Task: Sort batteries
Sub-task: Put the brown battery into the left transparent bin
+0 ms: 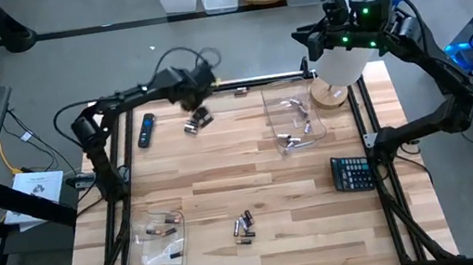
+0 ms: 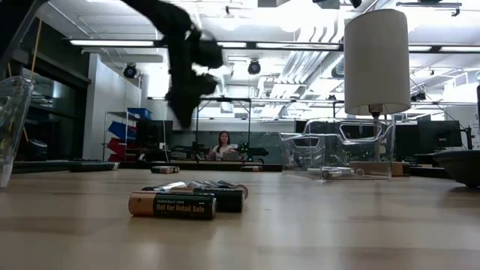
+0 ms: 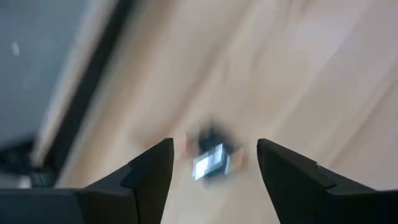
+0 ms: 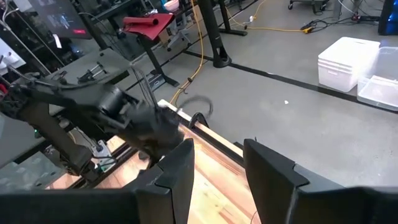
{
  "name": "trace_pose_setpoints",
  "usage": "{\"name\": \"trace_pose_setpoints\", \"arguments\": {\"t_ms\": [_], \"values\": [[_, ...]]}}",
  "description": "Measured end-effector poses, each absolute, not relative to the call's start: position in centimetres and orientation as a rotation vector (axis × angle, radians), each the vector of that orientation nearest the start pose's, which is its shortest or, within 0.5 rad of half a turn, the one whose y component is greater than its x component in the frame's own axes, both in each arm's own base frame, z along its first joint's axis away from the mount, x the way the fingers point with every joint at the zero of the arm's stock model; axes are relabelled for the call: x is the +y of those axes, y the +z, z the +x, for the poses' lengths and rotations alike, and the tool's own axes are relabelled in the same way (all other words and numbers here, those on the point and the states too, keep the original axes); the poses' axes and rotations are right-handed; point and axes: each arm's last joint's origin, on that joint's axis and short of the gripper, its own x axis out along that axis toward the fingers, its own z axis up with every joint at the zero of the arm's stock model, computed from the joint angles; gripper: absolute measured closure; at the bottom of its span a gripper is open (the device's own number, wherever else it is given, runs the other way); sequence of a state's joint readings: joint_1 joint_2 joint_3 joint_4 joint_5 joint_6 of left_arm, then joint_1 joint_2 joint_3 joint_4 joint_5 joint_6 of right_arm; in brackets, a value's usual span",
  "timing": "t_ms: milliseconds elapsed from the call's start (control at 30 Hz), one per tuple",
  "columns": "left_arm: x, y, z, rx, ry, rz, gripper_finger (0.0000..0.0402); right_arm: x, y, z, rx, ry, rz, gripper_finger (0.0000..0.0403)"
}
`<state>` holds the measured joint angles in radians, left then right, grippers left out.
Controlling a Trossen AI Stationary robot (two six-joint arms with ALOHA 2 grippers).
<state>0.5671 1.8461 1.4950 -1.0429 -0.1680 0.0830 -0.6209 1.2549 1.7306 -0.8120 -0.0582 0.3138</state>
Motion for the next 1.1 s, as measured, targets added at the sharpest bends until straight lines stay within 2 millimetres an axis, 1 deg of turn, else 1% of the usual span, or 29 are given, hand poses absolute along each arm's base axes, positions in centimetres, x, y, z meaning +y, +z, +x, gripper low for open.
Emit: {"name": "trace_pose_setpoints", "arguments": {"t_ms": [67,167,233,333,400,700,900,1033,1100], "values": [[18.9,22.0,29.4,1.492,0.529,-0.232,0.0185,-12.6,48.8,18.0,0.232,-0.604,0.416,0.0269],[17.5,20.3,29.7,1.55,0.517,-0.248,0.0191,-12.6,48.8,18.0,0.232,-0.606,0.416,0.0269],[16.6,19.2,29.9,1.598,0.485,-0.228,0.0194,-12.7,48.8,17.9,0.231,-0.613,0.415,0.0269],[15.8,18.1,30.3,1.668,0.474,-0.153,0.0198,-12.7,48.8,17.9,0.229,-0.628,0.413,0.0269],[15.8,17.5,30.5,1.709,0.484,-0.102,0.0199,-12.7,48.8,17.9,0.229,-0.629,0.415,0.0269],[16.2,15.3,30.9,1.818,0.341,0.081,0.02,-12.8,48.7,18.0,0.222,-0.634,0.445,0.0269],[16.3,14.4,31.1,1.84,0.236,0.141,0.02,-12.9,48.6,18.2,0.223,-0.638,0.462,0.0269],[16.2,13.9,31.3,1.829,0.117,0.139,0.02,-12.9,48.6,18.2,0.223,-0.64,0.478,0.0269],[16.2,13.7,31.4,1.823,0.092,0.123,0.02,-12.9,48.6,18.2,0.221,-0.641,0.485,0.0269]]}}
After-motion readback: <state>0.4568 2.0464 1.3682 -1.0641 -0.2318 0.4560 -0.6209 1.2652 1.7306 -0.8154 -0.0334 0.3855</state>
